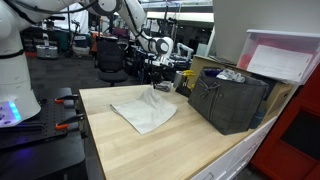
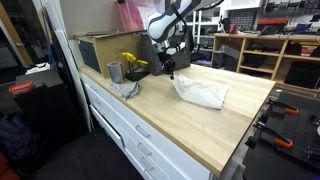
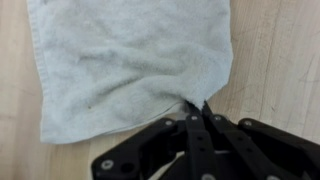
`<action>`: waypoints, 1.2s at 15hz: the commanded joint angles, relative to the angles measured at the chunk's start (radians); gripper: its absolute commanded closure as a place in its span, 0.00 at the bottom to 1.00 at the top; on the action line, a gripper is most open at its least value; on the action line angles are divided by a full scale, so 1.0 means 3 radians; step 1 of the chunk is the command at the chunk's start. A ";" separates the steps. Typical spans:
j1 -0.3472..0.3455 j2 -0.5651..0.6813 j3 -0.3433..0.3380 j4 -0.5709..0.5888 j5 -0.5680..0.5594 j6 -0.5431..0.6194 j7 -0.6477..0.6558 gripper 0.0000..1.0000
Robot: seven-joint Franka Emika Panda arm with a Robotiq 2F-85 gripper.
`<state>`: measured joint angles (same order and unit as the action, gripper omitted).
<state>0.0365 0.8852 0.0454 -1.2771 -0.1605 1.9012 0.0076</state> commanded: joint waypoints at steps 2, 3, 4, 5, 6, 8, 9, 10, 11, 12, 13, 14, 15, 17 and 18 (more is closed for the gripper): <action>0.0031 -0.0573 -0.0104 -0.0944 0.0265 0.0200 0.0509 0.99; 0.0024 -0.0636 -0.0111 -0.1095 0.0318 0.0259 0.0583 0.99; 0.0012 -0.0694 -0.0120 -0.1245 0.0370 0.0333 0.0632 0.99; 0.0006 -0.0765 -0.0139 -0.1413 0.0403 0.0403 0.0682 0.99; -0.0004 -0.0833 -0.0161 -0.1576 0.0432 0.0488 0.0713 0.99; -0.0021 -0.0985 -0.0223 -0.1905 0.0443 0.0646 0.0727 0.99; -0.0029 -0.1075 -0.0261 -0.2072 0.0427 0.0713 0.0720 0.99; -0.0025 -0.1184 -0.0319 -0.2239 0.0376 0.0752 0.0724 0.99; -0.0024 -0.1265 -0.0364 -0.2360 0.0354 0.0766 0.0729 0.99; -0.0021 -0.1357 -0.0411 -0.2481 0.0327 0.0756 0.0740 0.99; -0.0023 -0.1447 -0.0444 -0.2594 0.0313 0.0744 0.0747 0.99; -0.0018 -0.1540 -0.0466 -0.2705 0.0306 0.0712 0.0765 0.99; -0.0021 -0.1622 -0.0475 -0.2806 0.0314 0.0717 0.0769 0.99; -0.0002 -0.1785 -0.0448 -0.3015 0.0363 0.0688 0.0805 0.99; 0.0011 -0.1854 -0.0399 -0.3126 0.0435 0.0713 0.0832 0.99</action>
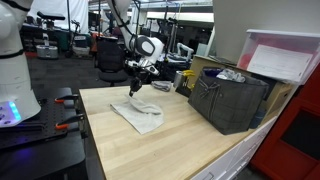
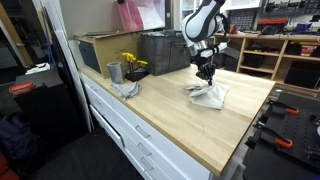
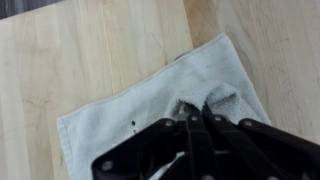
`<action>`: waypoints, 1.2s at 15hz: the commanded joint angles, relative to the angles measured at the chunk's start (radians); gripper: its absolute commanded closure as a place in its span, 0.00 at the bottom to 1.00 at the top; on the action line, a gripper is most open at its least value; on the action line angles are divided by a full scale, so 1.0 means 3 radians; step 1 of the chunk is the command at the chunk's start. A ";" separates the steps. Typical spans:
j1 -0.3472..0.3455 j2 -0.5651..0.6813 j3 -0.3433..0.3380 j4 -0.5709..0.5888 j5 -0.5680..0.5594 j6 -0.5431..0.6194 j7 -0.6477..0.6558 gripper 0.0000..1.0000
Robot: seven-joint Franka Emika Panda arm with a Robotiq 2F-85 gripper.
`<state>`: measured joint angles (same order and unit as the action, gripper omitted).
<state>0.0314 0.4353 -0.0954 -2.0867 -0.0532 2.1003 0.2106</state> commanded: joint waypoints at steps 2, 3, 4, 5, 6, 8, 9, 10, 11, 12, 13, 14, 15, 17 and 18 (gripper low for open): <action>0.0059 -0.0417 0.0148 -0.0556 0.0154 0.0053 0.0225 0.99; 0.0077 -0.0425 0.0185 -0.0592 0.0181 0.0013 0.0267 0.99; 0.0095 -0.0420 0.0230 -0.0624 0.0231 0.0011 0.0292 0.99; 0.0111 -0.0426 0.0262 -0.0664 0.0264 0.0017 0.0317 0.99; 0.0129 -0.0410 0.0289 -0.0679 0.0289 0.0007 0.0348 0.99; 0.0163 -0.0410 0.0313 -0.0679 0.0289 -0.0023 0.0390 0.70; 0.0185 -0.0412 0.0313 -0.0662 0.0253 -0.0049 0.0398 0.65; 0.0207 -0.0405 0.0308 -0.0609 0.0205 -0.0089 0.0401 0.56; 0.0221 -0.0400 0.0306 -0.0578 0.0179 -0.0103 0.0394 0.49; 0.0244 -0.0367 0.0311 -0.0472 0.0120 -0.0137 0.0365 0.41; 0.0256 -0.0345 0.0316 -0.0409 0.0078 -0.0132 0.0341 0.34; 0.0275 -0.0294 0.0320 -0.0285 0.0003 -0.0146 0.0302 0.26; 0.0280 -0.0234 0.0337 -0.0146 -0.0077 -0.0091 0.0188 0.19; 0.0261 -0.0059 0.0341 0.0176 -0.0200 -0.0098 -0.0007 0.04; 0.0234 0.0056 0.0339 0.0347 -0.0234 -0.0108 -0.0131 0.01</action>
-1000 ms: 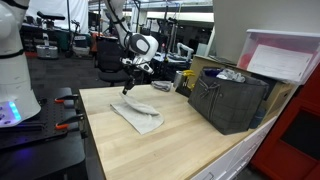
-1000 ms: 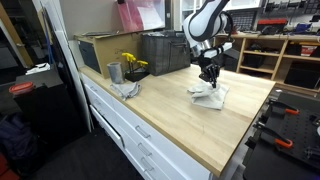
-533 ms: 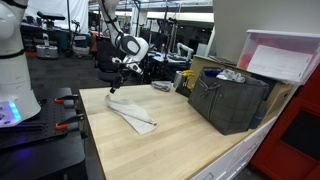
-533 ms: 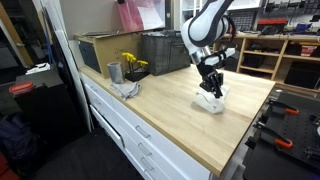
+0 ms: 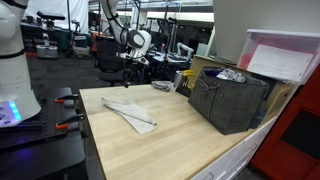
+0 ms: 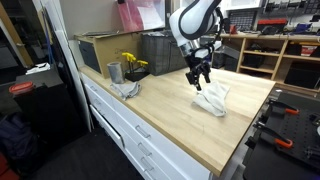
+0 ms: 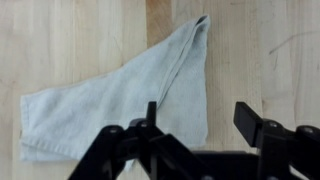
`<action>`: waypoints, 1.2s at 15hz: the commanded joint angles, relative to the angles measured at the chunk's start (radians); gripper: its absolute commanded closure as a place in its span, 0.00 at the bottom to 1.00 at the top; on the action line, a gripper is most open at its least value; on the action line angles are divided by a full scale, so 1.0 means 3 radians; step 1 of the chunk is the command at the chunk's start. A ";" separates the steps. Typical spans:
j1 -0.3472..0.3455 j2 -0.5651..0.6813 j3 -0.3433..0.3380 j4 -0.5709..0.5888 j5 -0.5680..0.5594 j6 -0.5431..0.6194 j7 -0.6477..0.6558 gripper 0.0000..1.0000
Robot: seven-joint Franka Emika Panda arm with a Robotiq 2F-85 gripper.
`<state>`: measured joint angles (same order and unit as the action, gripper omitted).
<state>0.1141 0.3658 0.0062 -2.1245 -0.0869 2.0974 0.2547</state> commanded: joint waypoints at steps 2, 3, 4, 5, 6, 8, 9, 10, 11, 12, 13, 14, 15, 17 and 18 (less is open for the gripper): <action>-0.0087 0.0496 -0.0017 0.0761 -0.0176 -0.0112 -0.0492 0.00; -0.0113 0.0604 -0.0030 0.0888 -0.0189 -0.0118 -0.0588 0.00; -0.0140 0.0716 -0.0043 0.1011 -0.0201 -0.0132 -0.0674 0.00; -0.0167 0.0831 -0.0055 0.1126 -0.0218 -0.0146 -0.0753 0.00; -0.0196 0.0937 -0.0069 0.1223 -0.0232 -0.0162 -0.0825 0.00; -0.0244 0.1118 -0.0101 0.1382 -0.0250 -0.0200 -0.0934 0.00; -0.0259 0.1192 -0.0120 0.1446 -0.0262 -0.0230 -0.0959 0.00; -0.0289 0.1251 -0.0131 0.1482 -0.0254 -0.0250 -0.0986 0.00; -0.0310 0.1298 -0.0141 0.1511 -0.0248 -0.0275 -0.1002 0.00; -0.0325 0.1334 -0.0153 0.1532 -0.0246 -0.0304 -0.0998 0.00; -0.0332 0.1349 -0.0166 0.1532 -0.0247 -0.0331 -0.0981 0.00; -0.0335 0.1353 -0.0175 0.1509 -0.0248 -0.0344 -0.0960 0.00; -0.0337 0.1370 -0.0183 0.1512 -0.0252 -0.0374 -0.0955 0.00; -0.0323 0.1406 -0.0204 0.1517 -0.0283 -0.0465 -0.0951 0.00; -0.0325 0.1431 -0.0212 0.1544 -0.0299 -0.0508 -0.0960 0.00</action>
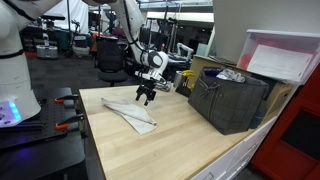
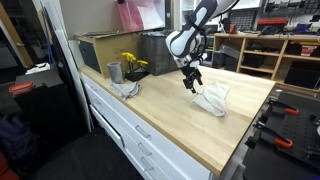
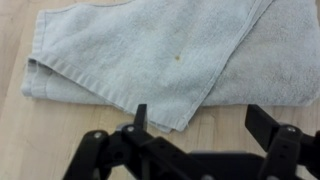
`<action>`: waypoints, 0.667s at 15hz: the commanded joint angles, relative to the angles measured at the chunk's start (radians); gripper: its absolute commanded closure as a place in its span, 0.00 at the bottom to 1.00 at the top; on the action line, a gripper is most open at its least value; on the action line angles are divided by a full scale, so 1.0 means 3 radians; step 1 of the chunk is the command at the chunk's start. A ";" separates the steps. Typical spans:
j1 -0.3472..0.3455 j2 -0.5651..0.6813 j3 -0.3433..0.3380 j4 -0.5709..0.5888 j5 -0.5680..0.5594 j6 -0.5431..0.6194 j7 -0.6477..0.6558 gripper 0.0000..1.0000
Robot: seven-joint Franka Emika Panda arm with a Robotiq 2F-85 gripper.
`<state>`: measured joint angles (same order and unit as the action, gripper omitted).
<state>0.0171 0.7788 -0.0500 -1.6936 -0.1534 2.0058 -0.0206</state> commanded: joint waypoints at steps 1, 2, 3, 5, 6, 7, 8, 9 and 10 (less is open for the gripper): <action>-0.0004 0.0069 -0.0028 0.0124 -0.0092 -0.0238 -0.0048 0.00; -0.0008 0.0097 -0.0034 0.0162 -0.0119 -0.0275 -0.0064 0.00; -0.0011 0.0116 -0.0038 0.0183 -0.0146 -0.0300 -0.0069 0.00; -0.0020 0.0200 -0.0052 0.0262 -0.0195 -0.0364 -0.0080 0.00; -0.0022 0.0235 -0.0060 0.0296 -0.0215 -0.0384 -0.0078 0.00; -0.0023 0.0265 -0.0068 0.0325 -0.0226 -0.0393 -0.0073 0.00; -0.0020 0.0294 -0.0075 0.0352 -0.0240 -0.0377 -0.0055 0.00; -0.0020 0.0321 -0.0080 0.0372 -0.0254 -0.0367 -0.0050 0.00; -0.0021 0.0356 -0.0082 0.0398 -0.0254 -0.0343 -0.0036 0.04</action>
<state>0.0158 0.8529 -0.0709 -1.6259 -0.2157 1.9305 -0.0206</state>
